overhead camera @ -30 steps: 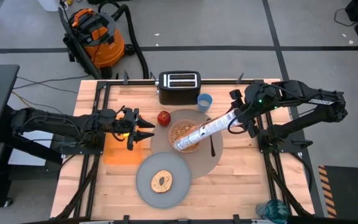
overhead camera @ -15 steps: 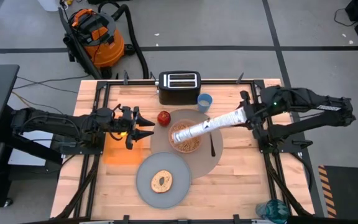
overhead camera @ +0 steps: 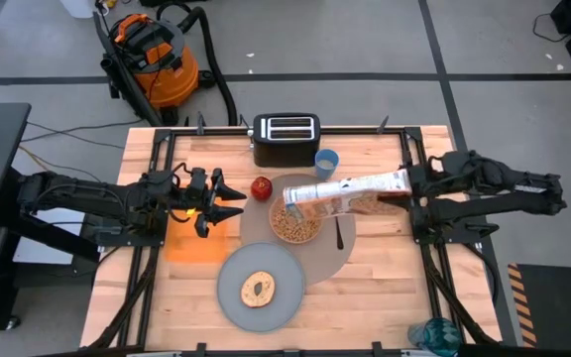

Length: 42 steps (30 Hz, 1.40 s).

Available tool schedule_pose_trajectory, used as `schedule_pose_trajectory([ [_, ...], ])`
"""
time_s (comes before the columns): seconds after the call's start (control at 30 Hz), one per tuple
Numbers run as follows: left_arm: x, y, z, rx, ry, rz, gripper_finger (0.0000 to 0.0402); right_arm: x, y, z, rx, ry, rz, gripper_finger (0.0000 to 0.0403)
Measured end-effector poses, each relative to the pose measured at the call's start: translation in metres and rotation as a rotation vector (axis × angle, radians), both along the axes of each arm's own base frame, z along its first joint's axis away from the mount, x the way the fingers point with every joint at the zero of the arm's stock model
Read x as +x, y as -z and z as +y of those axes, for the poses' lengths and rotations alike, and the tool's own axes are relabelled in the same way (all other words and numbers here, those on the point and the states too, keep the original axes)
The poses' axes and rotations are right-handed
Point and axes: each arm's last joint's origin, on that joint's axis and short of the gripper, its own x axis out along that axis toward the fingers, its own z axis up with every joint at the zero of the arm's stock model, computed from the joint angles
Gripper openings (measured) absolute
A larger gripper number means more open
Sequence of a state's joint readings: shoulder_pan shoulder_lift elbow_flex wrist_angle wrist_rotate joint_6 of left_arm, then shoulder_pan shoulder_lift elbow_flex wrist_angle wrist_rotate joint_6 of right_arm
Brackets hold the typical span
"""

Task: Arrange a breakfast setting
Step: Put the cereal into the transparent pink bowl

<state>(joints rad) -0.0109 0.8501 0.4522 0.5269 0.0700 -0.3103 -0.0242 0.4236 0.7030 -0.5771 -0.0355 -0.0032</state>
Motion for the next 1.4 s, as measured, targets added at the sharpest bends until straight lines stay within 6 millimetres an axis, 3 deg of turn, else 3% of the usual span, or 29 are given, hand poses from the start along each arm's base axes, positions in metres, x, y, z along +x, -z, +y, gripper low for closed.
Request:
schedule_pose_trajectory([
  [0.4, -0.001, -0.008, 0.0, 0.114, -0.02, -0.088, 0.0201, -0.034, 0.038, 0.0, 0.103, 0.059, -0.182, 0.0205],
  [0.6, -0.001, -0.005, 0.002, 0.146, -0.032, -0.068, 0.0202, -0.051, 0.035, 0.0, 0.094, 0.05, -0.299, 0.0205],
  [0.93, 0.013, 0.005, 0.0, 0.19, -0.031, -0.042, 0.0222, -0.046, 0.027, 0.002, 0.07, -0.018, -0.443, 0.0205],
  [1.13, 0.03, 0.012, 0.0, 0.212, -0.037, -0.087, 0.0222, -0.044, 0.024, 0.002, 0.038, -0.039, -0.516, 0.0205],
  [1.4, 0.037, 0.012, 0.0, 0.225, -0.048, -0.163, 0.0222, -0.047, 0.011, 0.002, -0.022, -0.044, -0.687, 0.0205],
])
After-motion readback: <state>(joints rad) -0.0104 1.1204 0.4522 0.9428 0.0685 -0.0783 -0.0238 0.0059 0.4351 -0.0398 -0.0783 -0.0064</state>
